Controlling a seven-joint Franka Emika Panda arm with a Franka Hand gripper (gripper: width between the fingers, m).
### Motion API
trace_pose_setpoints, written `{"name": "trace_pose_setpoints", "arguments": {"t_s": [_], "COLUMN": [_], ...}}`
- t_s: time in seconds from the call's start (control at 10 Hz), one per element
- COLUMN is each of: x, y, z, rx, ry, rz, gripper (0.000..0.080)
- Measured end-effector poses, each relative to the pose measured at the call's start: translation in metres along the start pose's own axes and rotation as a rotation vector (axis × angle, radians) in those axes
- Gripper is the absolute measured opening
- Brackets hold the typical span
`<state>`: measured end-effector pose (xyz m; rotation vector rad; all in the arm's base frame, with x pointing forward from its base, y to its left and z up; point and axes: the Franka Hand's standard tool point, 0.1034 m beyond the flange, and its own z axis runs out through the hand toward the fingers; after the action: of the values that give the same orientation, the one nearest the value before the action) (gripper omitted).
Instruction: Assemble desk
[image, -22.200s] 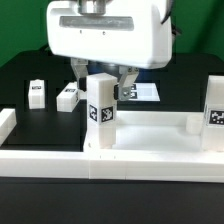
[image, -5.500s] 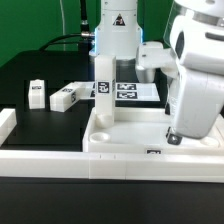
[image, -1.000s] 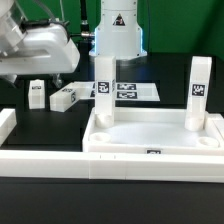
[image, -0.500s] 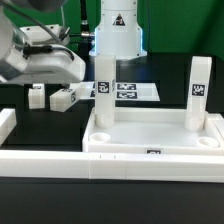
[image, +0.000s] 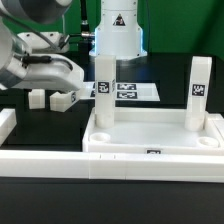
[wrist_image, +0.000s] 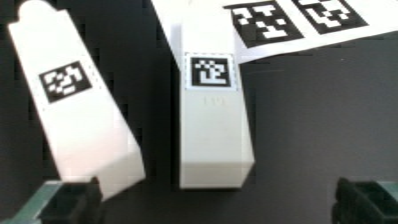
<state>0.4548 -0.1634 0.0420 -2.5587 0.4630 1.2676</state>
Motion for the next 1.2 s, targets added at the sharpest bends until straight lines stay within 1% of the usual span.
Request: {"name": "trace_pose_setpoints", "arguments": {"t_s": [0.1,0.4,0.5,0.6,0.7,0.9,1.0,1.2], "x": [-0.002,-0.001,-0.003,-0.006,-0.002,0.001,0.002,0.006], "y": [0.001,0.001,-0.001,-0.002,-0.001,-0.003,-0.006,-0.008], "z": [0.007,0.01,0.015,0.021,0.022,0.021,0.022,0.029], "rx": [0.003,0.001,-0.004,-0.005,-0.012,-0.016,-0.019,-0.027], "ry": [-0.029,-0.04,-0.068,-0.129,-0.149,-0.133,-0.133,-0.129], "rz": [0.026,0.02,-0.005,-0.004,-0.003,-0.004,-0.006,-0.003], "gripper": [0.0649,0.0649,0.0649,0.0649,0.0649,0.0649,0.0649,0.0649]}}
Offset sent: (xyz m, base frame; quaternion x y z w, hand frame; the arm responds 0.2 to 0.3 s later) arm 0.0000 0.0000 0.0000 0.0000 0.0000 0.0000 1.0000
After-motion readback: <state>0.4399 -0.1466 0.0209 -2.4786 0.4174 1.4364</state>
